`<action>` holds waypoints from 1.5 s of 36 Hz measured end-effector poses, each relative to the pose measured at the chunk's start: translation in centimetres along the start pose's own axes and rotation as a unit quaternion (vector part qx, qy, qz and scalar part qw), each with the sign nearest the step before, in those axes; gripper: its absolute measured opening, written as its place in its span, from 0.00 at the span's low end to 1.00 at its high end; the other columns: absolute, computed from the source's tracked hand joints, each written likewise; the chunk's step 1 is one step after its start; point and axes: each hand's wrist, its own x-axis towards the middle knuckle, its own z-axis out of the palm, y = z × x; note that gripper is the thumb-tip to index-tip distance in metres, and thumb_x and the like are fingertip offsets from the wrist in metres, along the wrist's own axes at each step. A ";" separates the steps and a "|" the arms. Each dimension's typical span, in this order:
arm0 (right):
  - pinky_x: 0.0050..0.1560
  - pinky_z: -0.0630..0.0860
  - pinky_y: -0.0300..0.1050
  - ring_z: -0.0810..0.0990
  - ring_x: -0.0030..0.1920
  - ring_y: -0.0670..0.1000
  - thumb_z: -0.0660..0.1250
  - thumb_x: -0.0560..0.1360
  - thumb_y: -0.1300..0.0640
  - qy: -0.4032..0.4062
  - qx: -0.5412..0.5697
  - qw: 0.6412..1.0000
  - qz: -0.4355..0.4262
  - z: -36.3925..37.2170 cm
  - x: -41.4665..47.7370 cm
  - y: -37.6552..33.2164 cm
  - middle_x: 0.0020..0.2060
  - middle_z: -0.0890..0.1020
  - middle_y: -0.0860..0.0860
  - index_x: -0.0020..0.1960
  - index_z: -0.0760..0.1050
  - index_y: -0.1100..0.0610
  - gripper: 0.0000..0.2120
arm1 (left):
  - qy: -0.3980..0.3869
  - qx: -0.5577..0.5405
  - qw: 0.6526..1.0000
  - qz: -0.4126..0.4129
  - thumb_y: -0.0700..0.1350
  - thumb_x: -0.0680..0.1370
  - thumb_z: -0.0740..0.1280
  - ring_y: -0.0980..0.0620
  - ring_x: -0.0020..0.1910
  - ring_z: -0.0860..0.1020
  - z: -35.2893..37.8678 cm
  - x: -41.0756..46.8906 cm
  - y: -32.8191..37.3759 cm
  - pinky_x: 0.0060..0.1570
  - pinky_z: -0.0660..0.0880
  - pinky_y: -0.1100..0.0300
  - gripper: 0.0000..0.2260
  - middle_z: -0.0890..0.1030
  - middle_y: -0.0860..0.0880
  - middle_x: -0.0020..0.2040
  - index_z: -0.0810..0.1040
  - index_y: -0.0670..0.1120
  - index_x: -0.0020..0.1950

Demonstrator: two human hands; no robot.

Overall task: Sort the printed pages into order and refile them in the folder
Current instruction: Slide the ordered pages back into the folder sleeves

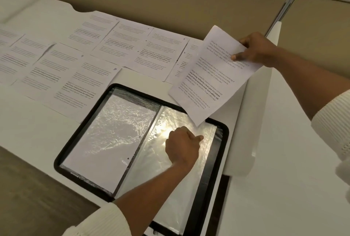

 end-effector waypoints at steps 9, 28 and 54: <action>0.39 0.75 0.41 0.81 0.38 0.50 0.81 0.73 0.57 -0.051 -0.061 0.997 0.003 -1.5 1.4 -2.0 0.40 0.85 0.51 0.50 0.84 0.56 0.09 | 0.022 -0.042 0.999 0.002 0.55 0.79 0.73 0.59 0.36 0.78 -1.2 -0.6 -0.2 0.37 0.72 0.61 0.10 0.79 0.59 0.36 0.75 0.54 0.45; 0.42 0.78 0.41 0.87 0.39 0.48 0.81 0.71 0.58 -0.156 -0.085 0.983 0.053 -3.6 5.8 -6.6 0.41 0.89 0.48 0.52 0.86 0.56 0.11 | 0.113 -0.020 0.988 0.105 0.55 0.78 0.75 0.56 0.30 0.80 -0.6 0.1 -0.7 0.32 0.80 0.54 0.09 0.81 0.58 0.34 0.78 0.54 0.44; 0.50 0.86 0.50 0.88 0.47 0.56 0.82 0.69 0.60 -0.242 -0.063 0.968 0.032 1.5 10.1 -7.1 0.49 0.89 0.53 0.58 0.85 0.57 0.18 | 0.143 0.015 0.980 0.140 0.56 0.71 0.82 0.56 0.25 0.78 -0.6 0.3 -1.0 0.27 0.80 0.57 0.16 0.79 0.58 0.31 0.76 0.52 0.41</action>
